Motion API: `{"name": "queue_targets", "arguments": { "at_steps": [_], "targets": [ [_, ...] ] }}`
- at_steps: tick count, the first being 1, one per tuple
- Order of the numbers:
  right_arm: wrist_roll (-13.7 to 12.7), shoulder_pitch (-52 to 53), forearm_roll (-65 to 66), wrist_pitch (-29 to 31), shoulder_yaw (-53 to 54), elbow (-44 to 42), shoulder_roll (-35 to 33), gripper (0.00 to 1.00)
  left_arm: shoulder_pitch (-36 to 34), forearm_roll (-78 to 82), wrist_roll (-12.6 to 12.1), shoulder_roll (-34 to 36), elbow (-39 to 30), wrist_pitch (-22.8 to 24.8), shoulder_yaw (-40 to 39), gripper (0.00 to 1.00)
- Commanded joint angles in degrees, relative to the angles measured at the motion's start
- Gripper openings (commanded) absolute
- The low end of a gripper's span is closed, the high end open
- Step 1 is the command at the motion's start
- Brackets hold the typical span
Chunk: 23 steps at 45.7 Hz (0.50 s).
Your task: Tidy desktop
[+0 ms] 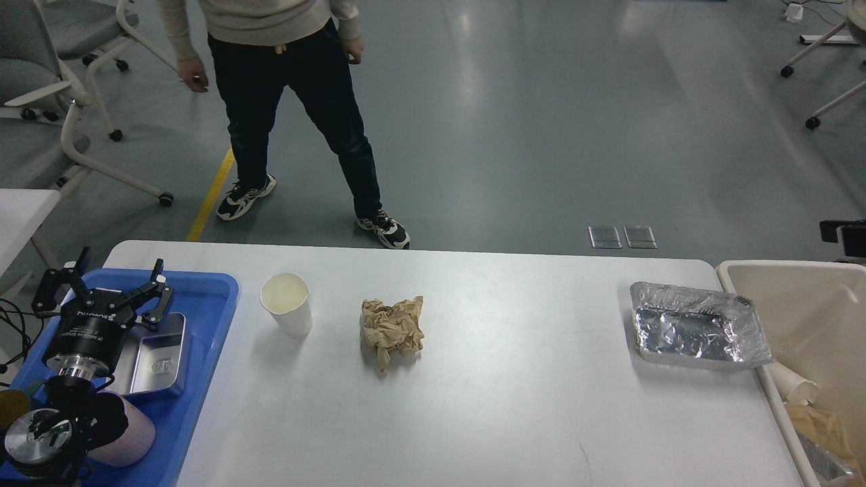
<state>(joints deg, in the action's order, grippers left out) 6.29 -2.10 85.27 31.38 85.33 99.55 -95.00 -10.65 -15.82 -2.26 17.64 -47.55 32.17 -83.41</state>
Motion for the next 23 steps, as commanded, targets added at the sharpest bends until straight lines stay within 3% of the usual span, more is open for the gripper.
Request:
{"name": "queue_targets", "arguments": {
  "at_steps": [1,7,12,18,23],
  "targets": [
    [0.0,0.0,-0.3,2.3,-0.1,-0.6,-0.3,1.00,0.0,0.0,0.0,0.0,0.0,0.0,0.0,0.96],
    [-0.1,-0.7,-0.5,2.8,-1.2,-2.2,1.0,1.00,0.1,0.0,0.0,0.0,0.0,-0.1,0.0,0.96],
    [-0.3,-1.1,0.2,2.8,-4.4,-2.9,6.6,1.00,0.2,0.0,0.0,-0.1,0.0,-0.3,0.0,0.96],
    [-0.1,-1.1,0.3,2.8,-8.6,-10.1,9.5,1.00,0.3,0.0,0.0,-0.1,0.0,-0.4,0.1,0.96],
    [-0.1,-0.5,0.1,3.3,-8.8,-15.3,15.9,1.00,0.3,0.2,0.0,-0.5,0.0,-0.4,0.1,0.96]
  ]
}}
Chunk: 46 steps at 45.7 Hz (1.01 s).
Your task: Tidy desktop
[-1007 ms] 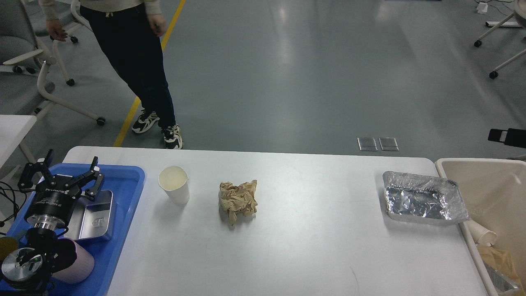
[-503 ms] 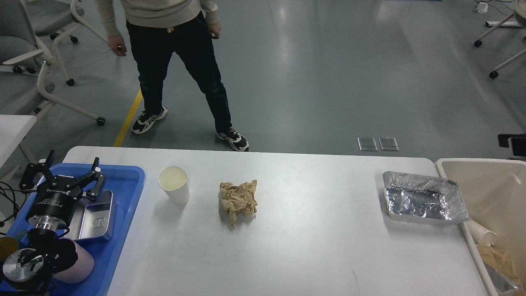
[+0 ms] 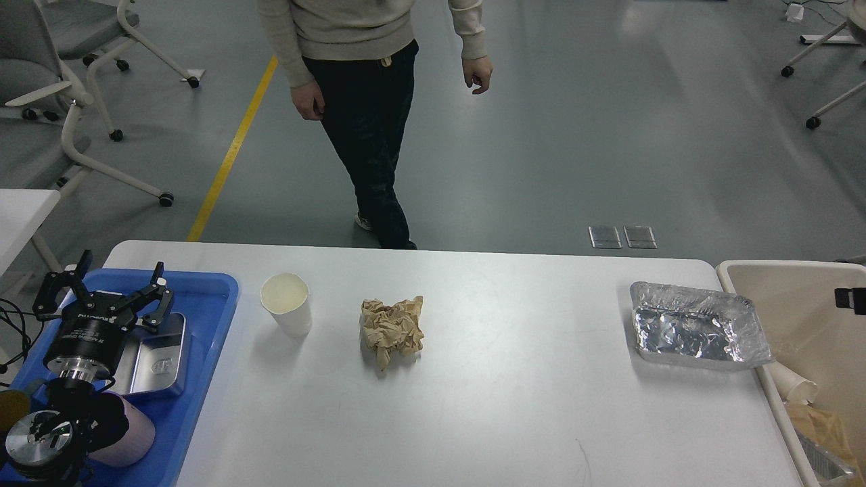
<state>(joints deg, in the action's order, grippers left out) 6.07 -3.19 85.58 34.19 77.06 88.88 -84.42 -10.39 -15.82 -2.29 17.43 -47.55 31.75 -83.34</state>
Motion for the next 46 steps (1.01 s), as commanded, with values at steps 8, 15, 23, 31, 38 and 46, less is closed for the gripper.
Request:
{"name": "queue_targets", "arguments": {
  "at_steps": [8,15,23,31,38,46],
  "targets": [
    [-0.1,1.1,-0.2,2.2,-0.6,-7.1,11.6,1.00,0.0,1.8,0.0,-1.2,0.0,-0.4,0.0,0.96],
    [-0.1,1.4,0.5,3.5,-0.7,-7.8,16.7,1.00,0.2,1.8,0.0,-1.2,0.0,-0.4,0.0,0.96],
    [0.0,5.6,7.4,3.5,-1.7,-12.5,25.2,1.00,0.5,1.8,0.0,-1.5,0.0,-0.4,0.0,0.96],
    [0.1,15.3,10.6,3.1,-9.2,-20.6,30.8,1.00,0.6,1.8,0.0,-1.6,0.0,-0.4,0.0,0.96],
    [-0.1,21.5,10.9,1.5,-18.1,-25.2,32.2,1.00,1.4,1.8,0.0,-1.5,0.0,-0.3,-0.1,0.96],
    [0.1,26.7,10.9,-3.5,-27.5,-31.4,33.9,1.00,2.0,1.8,0.0,-1.5,0.0,-0.3,-0.1,0.96]
  ]
}}
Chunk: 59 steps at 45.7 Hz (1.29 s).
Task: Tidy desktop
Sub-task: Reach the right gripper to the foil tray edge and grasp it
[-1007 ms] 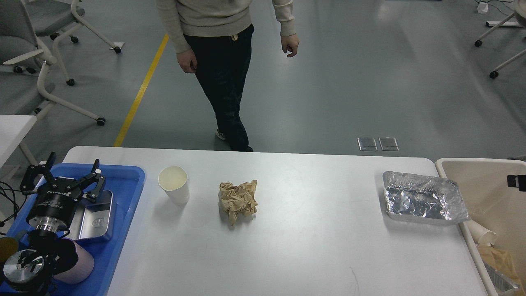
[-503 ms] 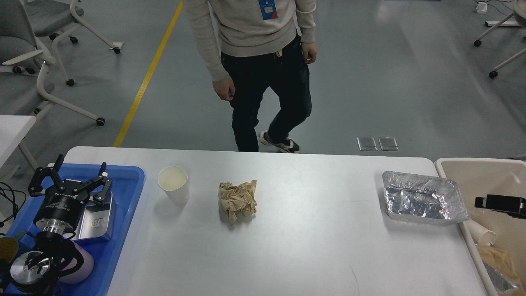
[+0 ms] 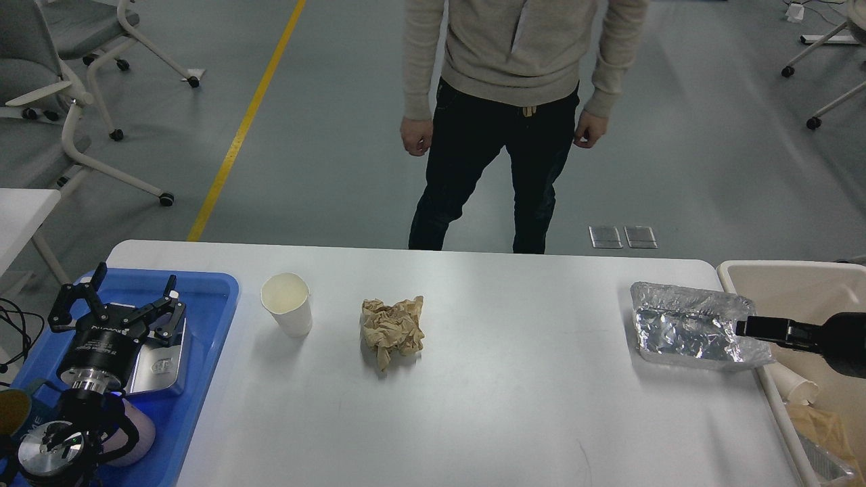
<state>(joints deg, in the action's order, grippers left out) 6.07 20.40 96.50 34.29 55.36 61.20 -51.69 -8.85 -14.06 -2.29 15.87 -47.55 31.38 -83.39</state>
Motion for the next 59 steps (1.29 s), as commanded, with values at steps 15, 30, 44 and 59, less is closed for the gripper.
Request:
{"name": "queue_targets", "arguments": {
  "at_steps": [15,30,44,59],
  "targets": [
    [0.3,9.4,0.0,-16.1,-19.6,-12.9,5.7,1.00,0.6,0.0,0.0,-0.1,0.0,0.1,0.0,0.96],
    [0.4,12.7,0.1,-22.2,-27.6,-21.8,10.9,1.00,1.2,0.0,0.0,0.0,0.0,0.3,0.0,0.96],
    [0.9,13.4,-0.7,-23.9,-30.0,-27.5,14.5,1.00,1.6,0.0,0.0,0.0,0.0,0.4,0.0,0.96],
    [0.9,13.4,-1.2,-24.4,-30.2,-34.2,18.0,0.98,1.6,0.0,0.0,0.1,0.0,0.4,0.0,0.96]
  ]
}}
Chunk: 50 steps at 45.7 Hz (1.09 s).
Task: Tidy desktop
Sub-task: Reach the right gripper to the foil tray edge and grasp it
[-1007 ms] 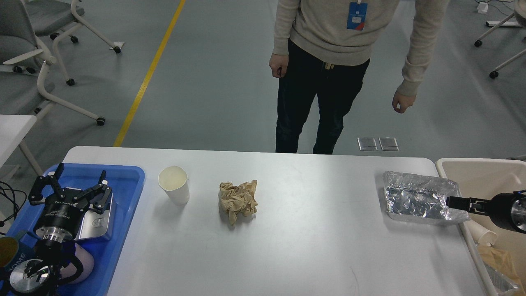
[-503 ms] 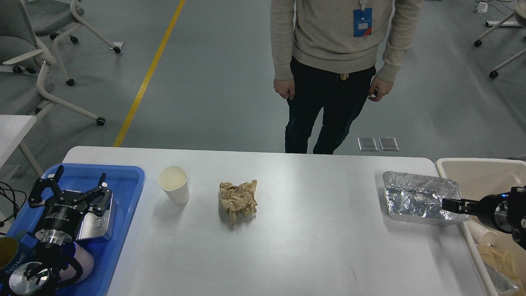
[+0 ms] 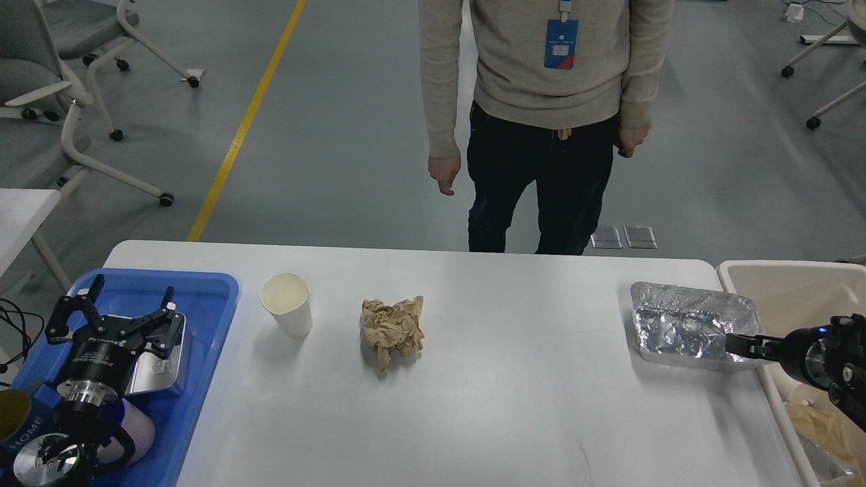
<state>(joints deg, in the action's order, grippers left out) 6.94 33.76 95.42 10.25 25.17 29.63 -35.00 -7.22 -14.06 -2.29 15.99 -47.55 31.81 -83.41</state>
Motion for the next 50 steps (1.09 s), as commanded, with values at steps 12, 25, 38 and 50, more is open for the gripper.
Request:
{"name": "queue_targets", "arguments": {
  "at_steps": [12,25,38,50],
  "targets": [
    [0.0,0.0,-3.1,-0.3,-0.2,-5.4,2.8,0.93,0.3,0.0,0.0,0.1,-0.1,0.0,0.0,0.96],
    [0.0,-0.1,-5.0,-0.1,-5.4,-5.5,3.0,0.57,0.5,0.0,0.0,0.3,-0.2,-0.1,0.0,0.96],
    [0.1,0.1,-7.9,0.4,-8.5,-5.6,3.0,0.37,0.6,0.0,0.0,0.4,-0.2,-0.2,0.0,0.96],
    [1.3,0.1,-7.9,0.8,-8.6,-5.6,2.8,0.23,0.6,0.0,0.0,0.4,-0.2,-0.3,0.0,0.96]
  ]
}}
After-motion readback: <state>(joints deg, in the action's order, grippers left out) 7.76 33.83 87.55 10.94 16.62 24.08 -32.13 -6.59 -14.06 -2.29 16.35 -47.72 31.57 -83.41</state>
